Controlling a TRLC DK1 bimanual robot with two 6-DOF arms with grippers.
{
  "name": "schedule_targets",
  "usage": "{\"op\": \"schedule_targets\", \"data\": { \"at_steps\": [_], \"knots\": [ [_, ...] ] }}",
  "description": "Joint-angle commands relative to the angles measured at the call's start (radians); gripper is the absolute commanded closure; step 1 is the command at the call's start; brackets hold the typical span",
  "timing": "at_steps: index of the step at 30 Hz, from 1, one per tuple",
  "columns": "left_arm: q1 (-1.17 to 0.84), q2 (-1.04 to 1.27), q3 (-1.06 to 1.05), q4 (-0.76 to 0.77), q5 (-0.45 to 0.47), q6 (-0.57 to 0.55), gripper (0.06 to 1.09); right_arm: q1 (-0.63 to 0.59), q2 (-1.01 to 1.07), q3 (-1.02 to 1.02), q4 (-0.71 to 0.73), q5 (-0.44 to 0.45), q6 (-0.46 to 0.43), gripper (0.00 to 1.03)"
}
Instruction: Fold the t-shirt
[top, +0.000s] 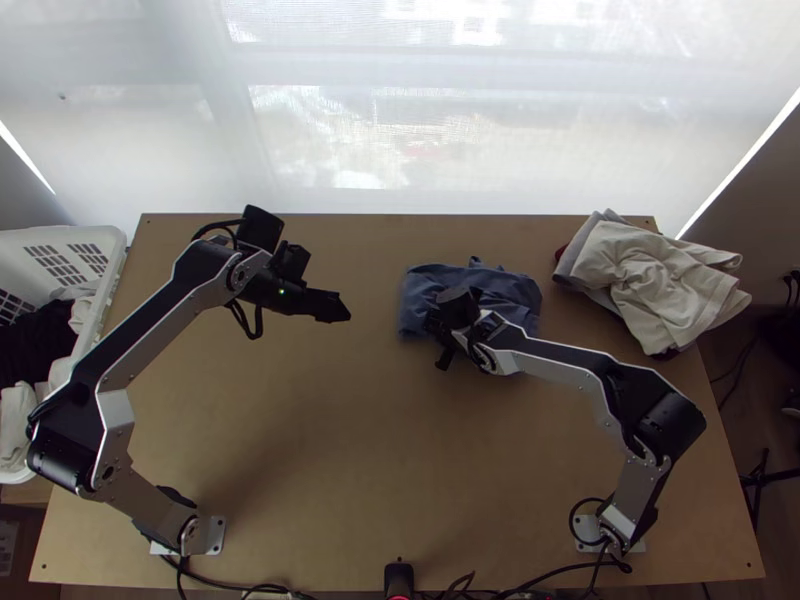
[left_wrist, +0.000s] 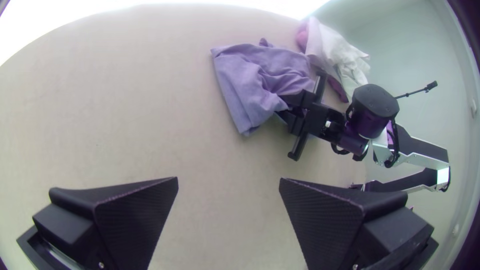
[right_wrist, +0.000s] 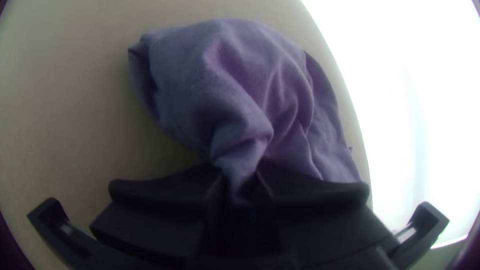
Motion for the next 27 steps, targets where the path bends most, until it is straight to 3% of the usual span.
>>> {"op": "schedule_targets", "data": {
  "at_steps": [1,18,27],
  "knots": [
    [0.002,-0.021,-0.015,0.000,0.001,0.000,0.10,-0.028,-0.016,0.013,0.009,0.010,0.042,1.00],
    [0.004,-0.088,-0.059,0.000,0.001,-0.009,0.10,-0.210,-0.309,0.223,-0.229,0.002,0.139,1.00],
    [0.013,-0.131,-0.097,-0.005,-0.001,-0.009,0.10,-0.374,-0.456,0.325,-0.289,-0.064,0.217,1.00]
  ]
}}
